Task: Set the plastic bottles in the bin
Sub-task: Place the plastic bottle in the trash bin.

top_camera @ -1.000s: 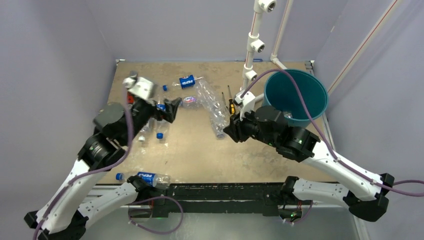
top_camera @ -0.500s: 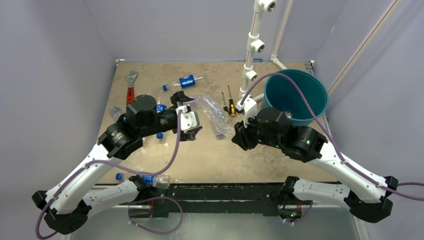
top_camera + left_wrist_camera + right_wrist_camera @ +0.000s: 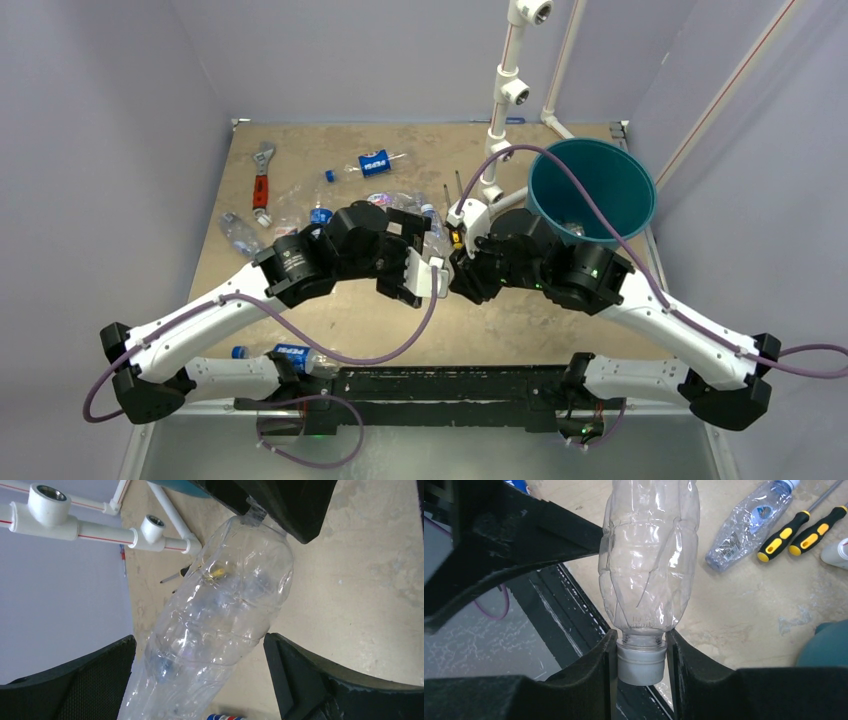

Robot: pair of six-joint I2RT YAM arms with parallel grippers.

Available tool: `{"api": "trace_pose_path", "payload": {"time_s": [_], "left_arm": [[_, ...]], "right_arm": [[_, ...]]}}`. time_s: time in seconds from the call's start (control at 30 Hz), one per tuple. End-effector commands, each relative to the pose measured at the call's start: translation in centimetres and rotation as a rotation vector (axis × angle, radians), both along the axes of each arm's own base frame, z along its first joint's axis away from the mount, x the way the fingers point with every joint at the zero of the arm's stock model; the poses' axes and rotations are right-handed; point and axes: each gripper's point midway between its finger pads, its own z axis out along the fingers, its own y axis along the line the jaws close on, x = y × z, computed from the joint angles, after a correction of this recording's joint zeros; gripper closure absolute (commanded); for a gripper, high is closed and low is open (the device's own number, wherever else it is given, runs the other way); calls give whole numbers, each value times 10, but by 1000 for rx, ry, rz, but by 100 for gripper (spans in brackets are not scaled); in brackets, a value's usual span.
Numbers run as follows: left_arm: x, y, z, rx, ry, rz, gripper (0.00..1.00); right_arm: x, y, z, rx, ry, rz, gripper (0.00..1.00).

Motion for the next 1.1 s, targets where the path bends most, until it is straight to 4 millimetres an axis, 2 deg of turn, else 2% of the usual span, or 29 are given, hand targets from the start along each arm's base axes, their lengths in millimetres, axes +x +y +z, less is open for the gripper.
{"api": "trace_pose_path", "payload": {"time_s": [0.0, 0.1, 0.37, 0.53, 0.63, 0.67, 0.77, 0.87, 0.9, 1.07], "left_arm": [[17, 14, -4, 117, -114, 59, 1], [20, 20, -5, 122, -142, 82, 4], [22, 24, -10, 133, -147, 101, 24], [21, 16, -10, 107, -121, 99, 46], [20, 11, -6, 79, -112, 92, 52], [20, 9, -5, 66, -107, 92, 53], [18, 5, 4, 14, -99, 89, 54], [14, 0, 15, -53, -93, 84, 54], [13, 0, 18, -79, -88, 88, 54], [-1, -14, 32, -253, 6, 69, 57]], "right_arm": [[-2, 11, 33, 81, -52, 53, 100], [-4, 10, 43, 103, -67, 62, 100], [-7, 6, 52, 122, -84, 71, 100], [-10, 5, 62, 159, -96, 76, 100], [-14, 5, 71, 195, -102, 86, 100], [-15, 5, 74, 207, -105, 89, 93], [-18, 2, 89, 256, -122, 89, 45], [-22, -9, 122, 352, -174, 63, 7], [-24, -14, 135, 395, -201, 54, 2], [-35, -57, 208, 729, -393, -33, 1]]}}
